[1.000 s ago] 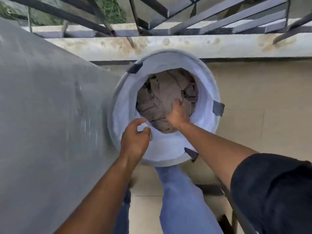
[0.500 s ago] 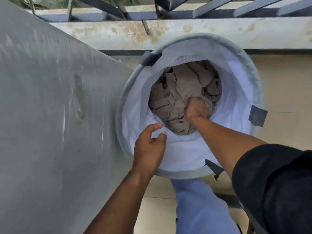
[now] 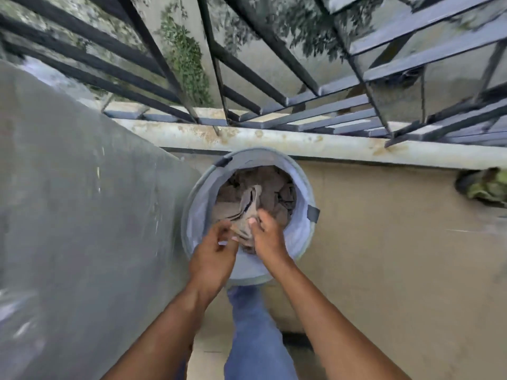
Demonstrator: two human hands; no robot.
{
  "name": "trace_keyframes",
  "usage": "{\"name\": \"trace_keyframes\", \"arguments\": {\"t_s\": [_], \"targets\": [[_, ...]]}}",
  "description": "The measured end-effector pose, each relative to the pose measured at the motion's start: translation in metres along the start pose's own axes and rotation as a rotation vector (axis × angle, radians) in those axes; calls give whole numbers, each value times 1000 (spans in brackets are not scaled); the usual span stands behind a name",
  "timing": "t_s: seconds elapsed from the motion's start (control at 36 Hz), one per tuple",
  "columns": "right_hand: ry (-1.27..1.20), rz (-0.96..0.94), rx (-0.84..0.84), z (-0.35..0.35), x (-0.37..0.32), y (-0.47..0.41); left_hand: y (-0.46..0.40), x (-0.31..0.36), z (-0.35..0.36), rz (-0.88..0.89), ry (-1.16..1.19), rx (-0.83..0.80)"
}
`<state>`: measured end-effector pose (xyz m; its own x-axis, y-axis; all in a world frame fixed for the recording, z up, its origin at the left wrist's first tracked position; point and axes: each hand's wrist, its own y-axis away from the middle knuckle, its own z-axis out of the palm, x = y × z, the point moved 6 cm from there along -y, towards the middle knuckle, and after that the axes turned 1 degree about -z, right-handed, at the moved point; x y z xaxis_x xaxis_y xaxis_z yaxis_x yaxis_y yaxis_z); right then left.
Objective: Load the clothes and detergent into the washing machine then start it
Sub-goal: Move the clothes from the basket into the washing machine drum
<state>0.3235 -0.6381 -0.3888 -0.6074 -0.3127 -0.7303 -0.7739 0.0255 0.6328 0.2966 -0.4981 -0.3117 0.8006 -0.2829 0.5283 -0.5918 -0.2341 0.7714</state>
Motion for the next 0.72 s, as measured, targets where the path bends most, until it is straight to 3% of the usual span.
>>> {"name": "trace_keyframes", "arguments": {"t_s": [0.22,0.33,0.5,0.61,0.72], "targets": [[-98,-126,-182,-3,-122,116,98,74,-63,498,-186,-1],[118,-212,-218,-20,-172,171,138,107,-87,615,-367,-105],[196,-261,-124,-54,-225,234,185,141,-105,717,-676,-274],[58,-317,-41,-77,-260,270,210,151,-126,802,-704,-242],[13,-405,-5,-96,-292,298,232,167,-154,940,-629,-96]]}}
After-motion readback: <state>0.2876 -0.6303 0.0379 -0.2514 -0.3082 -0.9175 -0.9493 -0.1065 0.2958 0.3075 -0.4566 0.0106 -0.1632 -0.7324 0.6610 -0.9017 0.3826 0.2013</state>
